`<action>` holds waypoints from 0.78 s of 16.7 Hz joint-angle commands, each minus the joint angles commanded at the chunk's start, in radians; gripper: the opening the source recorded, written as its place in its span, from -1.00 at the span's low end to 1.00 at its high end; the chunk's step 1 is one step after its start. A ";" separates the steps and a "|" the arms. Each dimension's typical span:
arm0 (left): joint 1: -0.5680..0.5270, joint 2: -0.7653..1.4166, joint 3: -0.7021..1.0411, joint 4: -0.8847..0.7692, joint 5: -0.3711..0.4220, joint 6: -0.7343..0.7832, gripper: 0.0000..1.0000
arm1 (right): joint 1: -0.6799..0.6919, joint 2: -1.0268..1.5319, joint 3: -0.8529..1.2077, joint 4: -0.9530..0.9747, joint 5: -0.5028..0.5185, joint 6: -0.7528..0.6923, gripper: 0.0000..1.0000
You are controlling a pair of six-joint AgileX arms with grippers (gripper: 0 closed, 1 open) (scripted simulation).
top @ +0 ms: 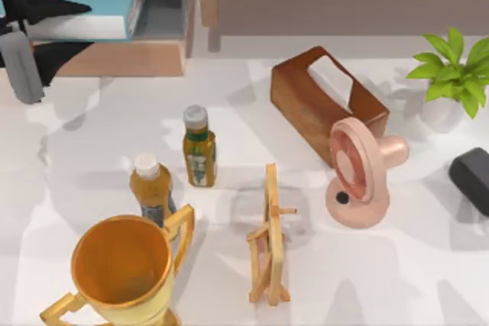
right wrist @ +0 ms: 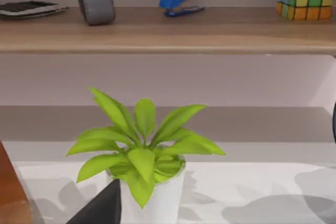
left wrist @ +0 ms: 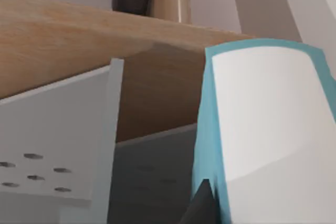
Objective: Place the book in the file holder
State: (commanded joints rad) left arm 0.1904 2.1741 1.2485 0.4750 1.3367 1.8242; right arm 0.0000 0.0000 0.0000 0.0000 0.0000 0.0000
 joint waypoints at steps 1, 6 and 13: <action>0.003 0.007 0.004 0.002 -0.002 0.004 -1.00 | 0.000 0.000 0.000 0.000 0.000 0.000 1.00; -0.002 0.004 0.000 -0.001 -0.001 0.004 -1.00 | 0.000 0.000 0.000 0.000 0.000 0.000 1.00; -0.051 0.063 0.080 0.058 -0.046 -0.071 -1.00 | 0.000 0.000 0.000 0.000 0.000 0.000 1.00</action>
State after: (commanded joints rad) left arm 0.1391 2.2367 1.3283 0.5329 1.2906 1.7535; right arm 0.0000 0.0000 0.0000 0.0000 0.0000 0.0000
